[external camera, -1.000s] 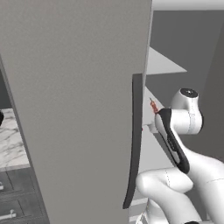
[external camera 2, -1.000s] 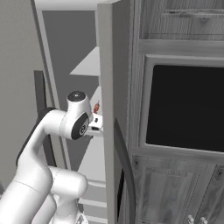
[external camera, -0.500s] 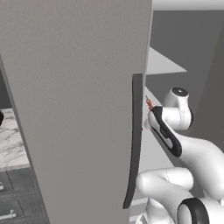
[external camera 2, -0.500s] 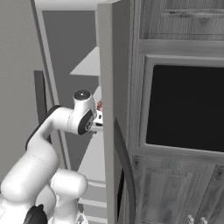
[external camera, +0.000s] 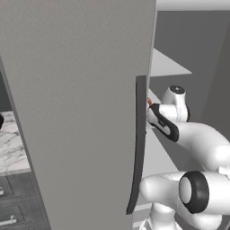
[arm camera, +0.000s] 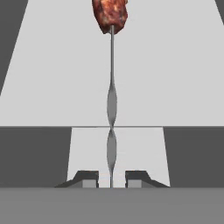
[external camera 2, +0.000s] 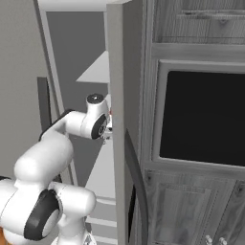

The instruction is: Store the kebab skewer in the freezer for long-term storage. Close the freezer door after placing the cooked food.

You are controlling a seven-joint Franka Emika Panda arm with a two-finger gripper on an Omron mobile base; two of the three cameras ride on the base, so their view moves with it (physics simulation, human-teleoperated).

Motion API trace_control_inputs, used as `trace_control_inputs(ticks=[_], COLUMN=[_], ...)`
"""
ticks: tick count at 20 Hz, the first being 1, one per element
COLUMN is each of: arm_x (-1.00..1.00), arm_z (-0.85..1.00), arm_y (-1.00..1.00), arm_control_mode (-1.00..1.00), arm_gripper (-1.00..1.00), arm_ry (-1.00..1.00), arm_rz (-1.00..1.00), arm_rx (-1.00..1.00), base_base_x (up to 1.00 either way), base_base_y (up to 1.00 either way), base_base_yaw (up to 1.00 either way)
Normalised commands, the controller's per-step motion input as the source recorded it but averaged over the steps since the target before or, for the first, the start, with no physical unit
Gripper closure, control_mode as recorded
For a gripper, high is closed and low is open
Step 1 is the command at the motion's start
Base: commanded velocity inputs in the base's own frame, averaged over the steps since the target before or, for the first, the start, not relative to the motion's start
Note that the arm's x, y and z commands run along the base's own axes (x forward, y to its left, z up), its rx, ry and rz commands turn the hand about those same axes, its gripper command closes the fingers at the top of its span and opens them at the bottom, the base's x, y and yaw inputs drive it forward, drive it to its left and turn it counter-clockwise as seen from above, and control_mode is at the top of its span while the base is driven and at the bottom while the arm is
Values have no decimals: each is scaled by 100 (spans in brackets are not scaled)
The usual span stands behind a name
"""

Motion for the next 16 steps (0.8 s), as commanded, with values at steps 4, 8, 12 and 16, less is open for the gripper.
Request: trace_control_inputs(ticks=[4, 8, 12, 16], arm_x=[51, 53, 52, 50], arm_z=[-9, -13, -14, -13], arm_y=[-2, -9, -15, -14], arm_control_mode=[-100, -100, -100, -100], arm_gripper=[100, 100, 100, 100], arm_ry=[0, 0, 0, 0], arm_rz=[0, 0, 0, 0], arm_rx=[0, 0, 0, 0], base_base_x=[0, 0, 0, 0], base_base_y=[0, 0, 0, 0], base_base_yaw=[0, 0, 0, 0])
